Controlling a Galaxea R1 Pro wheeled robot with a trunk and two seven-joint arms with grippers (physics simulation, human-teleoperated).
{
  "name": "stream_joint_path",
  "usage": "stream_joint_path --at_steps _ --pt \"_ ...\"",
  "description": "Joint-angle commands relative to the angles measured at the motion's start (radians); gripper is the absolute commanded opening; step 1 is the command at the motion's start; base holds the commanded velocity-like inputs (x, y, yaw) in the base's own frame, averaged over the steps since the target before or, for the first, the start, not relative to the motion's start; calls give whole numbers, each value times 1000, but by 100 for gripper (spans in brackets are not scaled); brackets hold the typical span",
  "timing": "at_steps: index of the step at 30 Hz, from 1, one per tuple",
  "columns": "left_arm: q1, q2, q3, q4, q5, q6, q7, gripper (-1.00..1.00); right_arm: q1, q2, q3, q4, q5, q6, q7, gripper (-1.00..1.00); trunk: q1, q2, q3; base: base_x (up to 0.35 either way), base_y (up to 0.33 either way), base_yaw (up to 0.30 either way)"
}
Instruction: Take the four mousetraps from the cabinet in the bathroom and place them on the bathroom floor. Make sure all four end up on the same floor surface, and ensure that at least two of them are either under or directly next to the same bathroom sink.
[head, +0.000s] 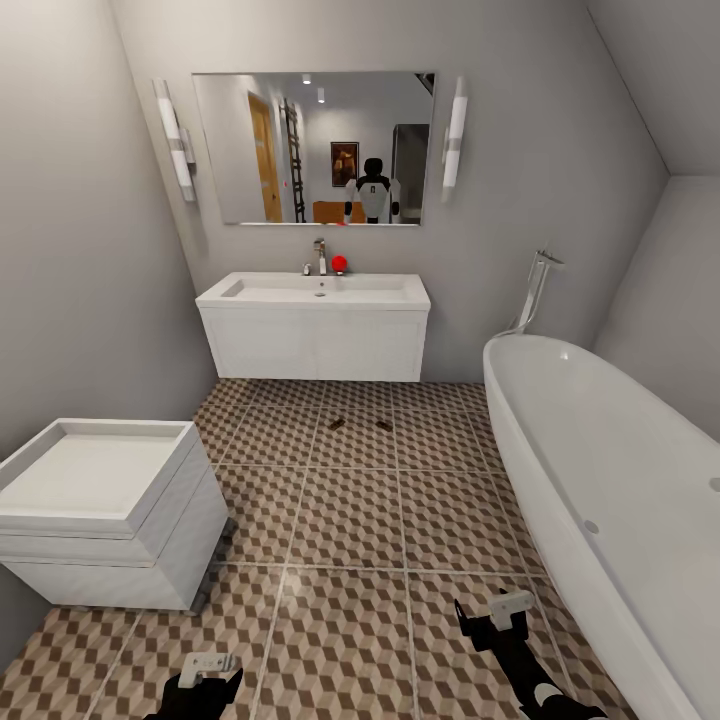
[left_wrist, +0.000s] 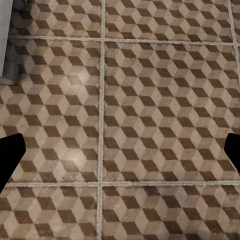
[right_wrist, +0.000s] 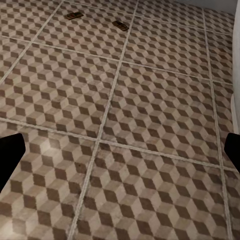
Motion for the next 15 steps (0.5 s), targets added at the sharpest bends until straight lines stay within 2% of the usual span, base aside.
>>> stream_joint_path --at_steps 1,6,9,15 --pt "-2 0 1 4 4 -6 -5 100 -1 0 0 1 3 -3 1 100 0 -1 -1 0 0 0" --pt "-2 0 1 4 4 -6 -6 100 -1 19 0 1 3 -3 0 100 0 -1 -1 0 0 52" --pt "-2 0 1 4 4 -6 -5 100 -1 30 0 0 4 -3 -5 100 0 -1 -2 0 0 210" --pt "-2 0 1 4 4 -6 -6 100 -1 36 0 1 4 -3 -35 100 0 -1 -5 0 0 249"
